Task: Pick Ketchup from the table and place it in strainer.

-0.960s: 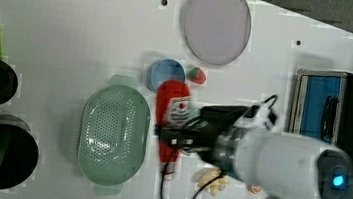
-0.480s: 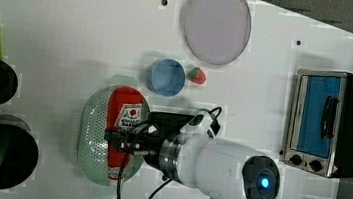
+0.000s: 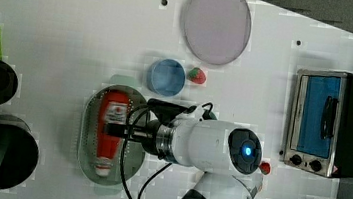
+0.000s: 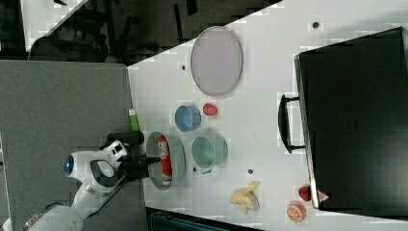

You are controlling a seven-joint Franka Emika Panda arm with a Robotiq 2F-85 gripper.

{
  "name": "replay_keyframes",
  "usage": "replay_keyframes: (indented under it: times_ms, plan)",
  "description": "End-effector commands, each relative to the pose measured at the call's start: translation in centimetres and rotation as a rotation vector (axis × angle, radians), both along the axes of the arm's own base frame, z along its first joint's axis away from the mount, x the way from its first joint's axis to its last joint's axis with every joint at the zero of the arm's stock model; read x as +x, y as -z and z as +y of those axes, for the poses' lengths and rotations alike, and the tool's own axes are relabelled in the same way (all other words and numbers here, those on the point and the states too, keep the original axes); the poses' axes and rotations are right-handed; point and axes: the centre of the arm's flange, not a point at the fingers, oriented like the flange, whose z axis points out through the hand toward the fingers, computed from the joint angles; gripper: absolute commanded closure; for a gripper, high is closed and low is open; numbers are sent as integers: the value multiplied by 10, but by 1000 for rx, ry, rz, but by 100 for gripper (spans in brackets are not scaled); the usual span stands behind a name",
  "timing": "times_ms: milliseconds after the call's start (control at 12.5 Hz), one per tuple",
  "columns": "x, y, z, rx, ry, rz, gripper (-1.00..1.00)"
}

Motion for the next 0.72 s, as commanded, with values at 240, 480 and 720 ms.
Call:
replay_keyframes:
  times_ms: [240,480,720]
  plan:
    - [32,-83,-20,-14,133,-135,-100]
    - [51,-139,-69,-154,201,-123,-100]
    - [80,-206,-134,-187,369,-87,-100]
